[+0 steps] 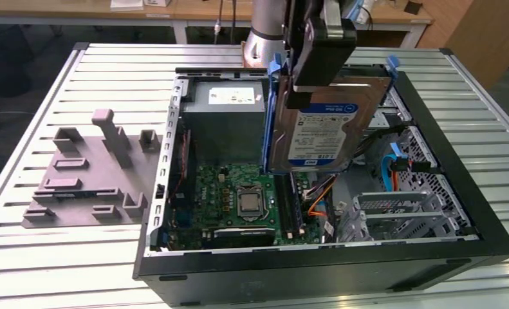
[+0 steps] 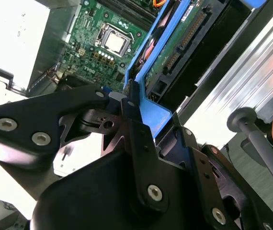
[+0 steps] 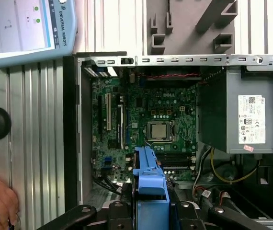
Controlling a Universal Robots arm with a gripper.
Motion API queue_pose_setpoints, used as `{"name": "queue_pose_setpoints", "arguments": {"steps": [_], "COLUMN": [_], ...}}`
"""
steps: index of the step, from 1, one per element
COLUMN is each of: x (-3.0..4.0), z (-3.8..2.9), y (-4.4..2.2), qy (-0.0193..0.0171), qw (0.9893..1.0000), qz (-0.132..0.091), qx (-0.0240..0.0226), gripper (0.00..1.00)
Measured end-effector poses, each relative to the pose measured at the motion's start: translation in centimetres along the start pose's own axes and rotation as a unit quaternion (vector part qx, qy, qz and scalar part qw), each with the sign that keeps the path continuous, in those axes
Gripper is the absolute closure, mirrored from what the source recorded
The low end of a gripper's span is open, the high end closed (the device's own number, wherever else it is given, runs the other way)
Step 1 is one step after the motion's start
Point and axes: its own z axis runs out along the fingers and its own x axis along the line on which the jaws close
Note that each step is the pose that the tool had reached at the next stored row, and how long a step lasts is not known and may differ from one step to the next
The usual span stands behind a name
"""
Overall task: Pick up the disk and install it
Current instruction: 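Insert the disk into the insertion slot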
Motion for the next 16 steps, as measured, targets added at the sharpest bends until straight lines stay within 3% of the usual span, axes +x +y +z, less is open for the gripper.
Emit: {"name": "queue_pose_setpoints", "arguments": {"steps": [11, 16], "x": [0.93, 1.11], "z": [0.30, 0.52], "y": [-0.43, -1.08], "qy": [-0.0001, 0.0001], "qw": [1.0000, 1.0000], "qz": [0.006, 0.006], "qx": [-0.0001, -0.0001], "gripper": [0.64, 0.64]}}
